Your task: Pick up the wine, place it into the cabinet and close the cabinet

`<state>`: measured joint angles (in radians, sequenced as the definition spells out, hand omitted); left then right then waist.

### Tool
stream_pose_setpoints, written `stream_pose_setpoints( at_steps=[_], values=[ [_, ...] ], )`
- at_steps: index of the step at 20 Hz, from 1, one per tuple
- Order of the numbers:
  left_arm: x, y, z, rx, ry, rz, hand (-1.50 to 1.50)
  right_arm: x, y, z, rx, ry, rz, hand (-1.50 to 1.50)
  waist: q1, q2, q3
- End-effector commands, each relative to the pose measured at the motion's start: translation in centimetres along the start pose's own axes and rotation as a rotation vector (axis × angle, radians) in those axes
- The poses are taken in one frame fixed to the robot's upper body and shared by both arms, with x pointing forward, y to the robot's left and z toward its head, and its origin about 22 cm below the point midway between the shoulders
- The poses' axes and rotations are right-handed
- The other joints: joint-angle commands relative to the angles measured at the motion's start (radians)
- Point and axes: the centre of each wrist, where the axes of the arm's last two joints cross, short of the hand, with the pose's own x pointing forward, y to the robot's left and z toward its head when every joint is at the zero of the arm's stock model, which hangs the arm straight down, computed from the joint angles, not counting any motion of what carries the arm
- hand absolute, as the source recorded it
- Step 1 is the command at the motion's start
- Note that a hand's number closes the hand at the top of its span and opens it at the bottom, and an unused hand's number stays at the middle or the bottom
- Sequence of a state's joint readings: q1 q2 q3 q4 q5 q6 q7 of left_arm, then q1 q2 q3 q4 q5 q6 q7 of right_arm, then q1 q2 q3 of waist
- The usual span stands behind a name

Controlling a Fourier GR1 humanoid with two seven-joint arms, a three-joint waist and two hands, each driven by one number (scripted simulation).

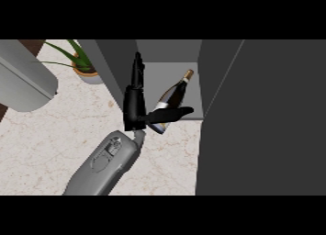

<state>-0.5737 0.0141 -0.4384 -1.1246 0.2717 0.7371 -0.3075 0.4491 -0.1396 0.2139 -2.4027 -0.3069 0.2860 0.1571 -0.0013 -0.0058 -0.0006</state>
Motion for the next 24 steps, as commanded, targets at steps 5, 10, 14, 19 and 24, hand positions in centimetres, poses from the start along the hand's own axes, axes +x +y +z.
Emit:
stream_pose_setpoints(
  at_steps=[5, 10, 14, 19, 24],
  values=[
    [1.8, 3.4, 4.9, -0.054, 0.005, 0.074, -1.5, 4.0, 0.2, 1.0, -0.009, -0.028, 0.086, -1.5, 0.004, 0.001, 0.0],
    [3.5, 6.4, 7.5, -0.097, -0.007, 0.048, -1.5, 4.8, 0.8, 1.4, -0.003, -0.015, 0.08, -1.5, 0.003, -0.001, 0.0],
    [3.3, 10.4, 7.8, -0.079, 0.01, 0.052, -1.5, 4.0, 0.3, 0.6, -0.005, -0.025, 0.118, -1.5, 0.001, 0.003, 0.0],
    [5.5, 13.9, 10.0, -0.19, -0.002, 0.129, -1.5, 4.1, 0.4, 0.9, 0.073, 0.024, 0.133, 1.5, 0.005, 0.001, -0.001],
    [5.4, 16.0, 11.9, -0.271, -0.002, 0.17, 1.5, 3.4, -0.1, 1.1, 0.276, 0.132, 0.208, 1.5, 0.005, 0.0, -0.001]
  ],
)
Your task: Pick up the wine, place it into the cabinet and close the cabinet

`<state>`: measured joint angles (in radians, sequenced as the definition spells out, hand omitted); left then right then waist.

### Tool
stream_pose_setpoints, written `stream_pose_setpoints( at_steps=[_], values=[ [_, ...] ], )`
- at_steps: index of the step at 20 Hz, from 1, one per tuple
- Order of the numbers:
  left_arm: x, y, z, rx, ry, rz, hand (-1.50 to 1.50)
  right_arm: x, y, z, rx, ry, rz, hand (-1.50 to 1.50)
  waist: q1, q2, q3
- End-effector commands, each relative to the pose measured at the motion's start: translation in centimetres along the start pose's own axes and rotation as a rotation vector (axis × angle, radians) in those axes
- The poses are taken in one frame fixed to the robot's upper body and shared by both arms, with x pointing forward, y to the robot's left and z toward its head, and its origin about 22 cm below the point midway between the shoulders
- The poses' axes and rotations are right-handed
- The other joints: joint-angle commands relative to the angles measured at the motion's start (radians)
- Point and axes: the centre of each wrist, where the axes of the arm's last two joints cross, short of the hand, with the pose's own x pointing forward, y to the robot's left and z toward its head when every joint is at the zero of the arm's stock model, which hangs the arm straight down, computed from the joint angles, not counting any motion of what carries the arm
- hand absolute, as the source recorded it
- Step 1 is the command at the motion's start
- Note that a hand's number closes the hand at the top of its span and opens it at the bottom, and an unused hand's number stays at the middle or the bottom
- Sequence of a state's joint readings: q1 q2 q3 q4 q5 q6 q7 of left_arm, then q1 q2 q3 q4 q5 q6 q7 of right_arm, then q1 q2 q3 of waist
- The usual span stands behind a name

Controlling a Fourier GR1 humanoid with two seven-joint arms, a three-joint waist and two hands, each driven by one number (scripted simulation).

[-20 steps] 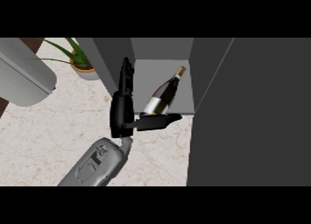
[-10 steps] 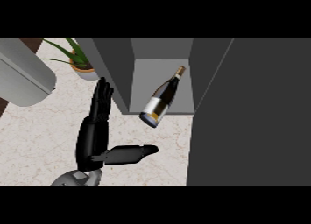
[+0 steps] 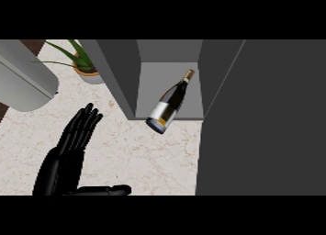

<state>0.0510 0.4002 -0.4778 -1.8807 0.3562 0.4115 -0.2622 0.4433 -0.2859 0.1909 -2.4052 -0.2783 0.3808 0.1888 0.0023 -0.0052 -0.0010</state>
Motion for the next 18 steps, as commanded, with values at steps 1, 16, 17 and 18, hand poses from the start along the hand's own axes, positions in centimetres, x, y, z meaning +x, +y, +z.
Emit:
stream_pose_setpoints(
  at_steps=[1, 16, 17, 18],
  values=[
    [0.9, 2.9, 0.8, -0.05, 0.001, 0.03, 1.5, 2.9, 0.8, 1.5, 0.134, 0.008, 0.072, 1.5, -0.008, 0.0, 0.0],
    [2.9, 7.6, 3.2, -0.081, 0.006, 0.029, 1.5, 1.7, 1.2, -1.2, 0.242, -0.062, -0.07, 1.5, 0.015, 0.005, 0.001],
    [2.6, 8.7, 2.4, -0.057, -0.019, 0.021, 1.5, 2.4, 2.1, -0.8, 0.274, -0.074, -0.094, 1.5, 0.006, 0.005, 0.0],
    [1.7, 8.5, 2.8, -0.053, -0.009, 0.029, 1.5, 2.3, 2.5, -1.0, 0.298, -0.071, -0.087, 1.5, 0.003, 0.005, 0.0]
  ],
)
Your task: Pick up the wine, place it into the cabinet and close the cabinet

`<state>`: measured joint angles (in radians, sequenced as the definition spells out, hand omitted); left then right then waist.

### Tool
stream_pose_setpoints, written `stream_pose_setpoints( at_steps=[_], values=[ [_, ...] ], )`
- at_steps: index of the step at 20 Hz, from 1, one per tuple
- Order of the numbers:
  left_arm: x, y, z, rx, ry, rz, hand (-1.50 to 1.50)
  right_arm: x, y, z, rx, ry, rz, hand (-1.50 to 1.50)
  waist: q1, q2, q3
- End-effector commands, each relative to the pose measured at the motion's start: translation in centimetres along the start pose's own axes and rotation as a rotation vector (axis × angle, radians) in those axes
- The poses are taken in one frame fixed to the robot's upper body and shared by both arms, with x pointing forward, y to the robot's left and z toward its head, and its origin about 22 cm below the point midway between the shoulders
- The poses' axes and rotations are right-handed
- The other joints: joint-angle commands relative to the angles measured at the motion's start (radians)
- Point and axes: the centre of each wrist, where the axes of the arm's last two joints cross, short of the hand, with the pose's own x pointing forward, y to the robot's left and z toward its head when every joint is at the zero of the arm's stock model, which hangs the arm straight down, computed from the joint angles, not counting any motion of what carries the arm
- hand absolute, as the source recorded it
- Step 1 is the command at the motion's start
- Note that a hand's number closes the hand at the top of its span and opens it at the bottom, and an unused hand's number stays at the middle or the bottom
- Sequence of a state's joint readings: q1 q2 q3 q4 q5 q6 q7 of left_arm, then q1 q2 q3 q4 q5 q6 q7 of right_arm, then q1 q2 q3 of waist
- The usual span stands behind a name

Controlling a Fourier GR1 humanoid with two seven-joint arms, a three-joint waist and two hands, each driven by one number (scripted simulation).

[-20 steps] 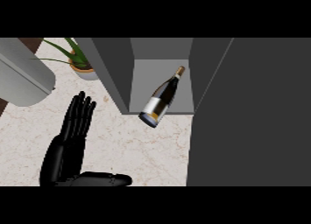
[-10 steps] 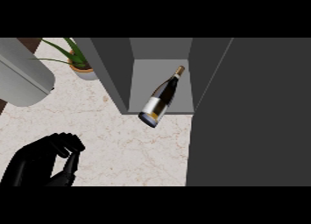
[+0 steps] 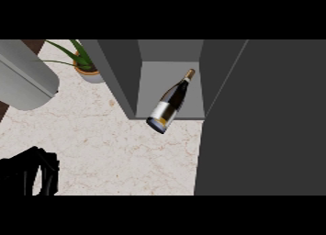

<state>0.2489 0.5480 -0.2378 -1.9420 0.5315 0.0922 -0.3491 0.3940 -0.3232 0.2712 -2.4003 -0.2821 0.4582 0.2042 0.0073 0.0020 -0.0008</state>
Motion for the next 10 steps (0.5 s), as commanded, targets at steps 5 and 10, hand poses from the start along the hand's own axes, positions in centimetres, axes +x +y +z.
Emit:
stream_pose_setpoints(
  at_steps=[5, 10],
  values=[
    [0.8, 1.7, 1.7, -0.026, 0.018, 0.016, 1.5, 3.7, 2.8, -2.4, 0.198, -0.051, -0.102, 1.5, 0.013, -0.003, -0.001],
    [1.3, 3.1, 2.0, -0.029, 0.012, 0.009, 1.5, 4.1, 3.9, -5.9, 0.237, -0.157, -0.1, 1.5, 0.013, -0.003, -0.001]
  ],
)
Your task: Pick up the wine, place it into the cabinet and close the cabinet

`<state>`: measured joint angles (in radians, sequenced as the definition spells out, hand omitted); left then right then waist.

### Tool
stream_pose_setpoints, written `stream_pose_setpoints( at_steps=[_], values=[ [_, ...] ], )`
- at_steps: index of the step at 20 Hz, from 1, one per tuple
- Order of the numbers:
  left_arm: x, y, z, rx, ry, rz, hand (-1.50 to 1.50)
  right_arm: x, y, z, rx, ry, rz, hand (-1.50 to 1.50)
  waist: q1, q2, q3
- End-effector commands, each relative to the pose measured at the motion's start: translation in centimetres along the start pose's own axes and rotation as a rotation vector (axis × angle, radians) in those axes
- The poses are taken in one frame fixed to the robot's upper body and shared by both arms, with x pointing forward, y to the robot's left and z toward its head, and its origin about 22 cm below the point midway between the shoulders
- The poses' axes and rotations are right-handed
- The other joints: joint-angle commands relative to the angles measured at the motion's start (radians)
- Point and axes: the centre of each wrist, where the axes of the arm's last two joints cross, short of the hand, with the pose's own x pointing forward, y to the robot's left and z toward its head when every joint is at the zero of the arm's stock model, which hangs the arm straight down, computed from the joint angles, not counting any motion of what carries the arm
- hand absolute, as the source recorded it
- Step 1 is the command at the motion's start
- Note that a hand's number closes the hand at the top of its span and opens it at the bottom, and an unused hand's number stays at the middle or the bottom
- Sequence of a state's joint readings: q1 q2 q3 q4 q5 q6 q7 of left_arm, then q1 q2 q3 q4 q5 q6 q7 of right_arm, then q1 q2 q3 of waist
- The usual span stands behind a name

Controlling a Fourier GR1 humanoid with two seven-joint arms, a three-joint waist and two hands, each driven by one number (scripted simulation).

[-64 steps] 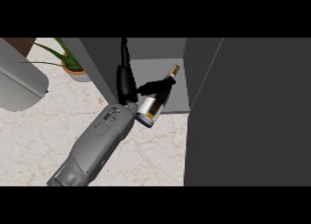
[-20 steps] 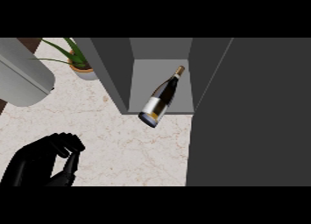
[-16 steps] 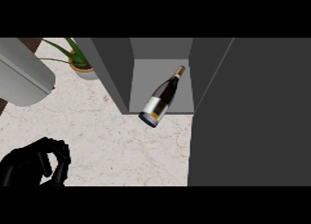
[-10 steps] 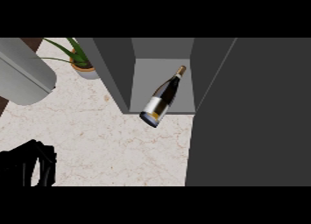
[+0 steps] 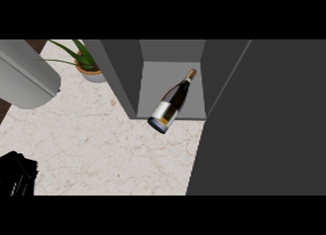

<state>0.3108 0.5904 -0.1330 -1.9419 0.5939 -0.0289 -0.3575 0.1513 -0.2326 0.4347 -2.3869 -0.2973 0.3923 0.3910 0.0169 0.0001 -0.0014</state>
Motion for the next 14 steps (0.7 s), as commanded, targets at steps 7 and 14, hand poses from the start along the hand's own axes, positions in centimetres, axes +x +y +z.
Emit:
stream_pose_setpoints(
  at_steps=[7, 14],
  values=[
    [-0.6, 0.7, -0.4, 0.0, 0.025, -0.003, 1.5, 3.3, 2.4, -7.1, 0.125, -0.085, -0.085, 1.5, -0.006, 0.0, -0.001],
    [-0.4, 1.7, 1.0, -0.015, 0.009, -0.002, 1.5, 5.2, 3.2, -13.2, 0.102, -0.084, -0.118, 1.5, 0.001, -0.002, 0.0]
  ],
)
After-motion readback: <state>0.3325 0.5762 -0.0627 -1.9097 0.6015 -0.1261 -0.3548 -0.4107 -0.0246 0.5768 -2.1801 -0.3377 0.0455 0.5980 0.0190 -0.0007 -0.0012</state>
